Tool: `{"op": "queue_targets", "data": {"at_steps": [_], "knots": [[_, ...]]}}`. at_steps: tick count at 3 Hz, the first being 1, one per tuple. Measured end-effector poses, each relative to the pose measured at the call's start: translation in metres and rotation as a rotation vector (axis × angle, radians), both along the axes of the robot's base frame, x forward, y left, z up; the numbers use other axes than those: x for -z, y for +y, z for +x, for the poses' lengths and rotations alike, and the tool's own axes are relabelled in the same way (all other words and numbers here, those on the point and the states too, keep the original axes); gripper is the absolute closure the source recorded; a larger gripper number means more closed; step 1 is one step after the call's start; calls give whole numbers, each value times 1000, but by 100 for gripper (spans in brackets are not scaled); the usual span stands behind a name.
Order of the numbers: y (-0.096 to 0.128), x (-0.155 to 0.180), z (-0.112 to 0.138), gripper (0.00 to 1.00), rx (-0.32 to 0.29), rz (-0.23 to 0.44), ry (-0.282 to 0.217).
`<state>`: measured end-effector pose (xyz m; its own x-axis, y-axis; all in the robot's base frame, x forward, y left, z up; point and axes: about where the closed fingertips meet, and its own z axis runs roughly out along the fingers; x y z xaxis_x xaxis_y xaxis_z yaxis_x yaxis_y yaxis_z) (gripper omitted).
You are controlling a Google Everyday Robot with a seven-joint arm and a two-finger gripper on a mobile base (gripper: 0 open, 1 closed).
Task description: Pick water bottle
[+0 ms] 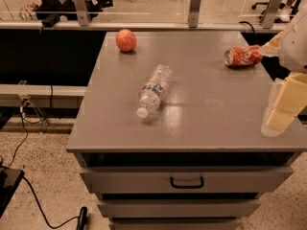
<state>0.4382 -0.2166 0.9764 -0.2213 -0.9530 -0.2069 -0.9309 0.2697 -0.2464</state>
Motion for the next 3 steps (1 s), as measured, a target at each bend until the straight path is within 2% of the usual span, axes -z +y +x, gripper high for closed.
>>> {"op": "queue_targets", "data": {"at_steps": [1,2,3], "knots": [[0,0,0,0,0,0,0],[3,-1,5,0,-34,-11,-16],[14,-2,24,0,-145,-43,-72]]}}
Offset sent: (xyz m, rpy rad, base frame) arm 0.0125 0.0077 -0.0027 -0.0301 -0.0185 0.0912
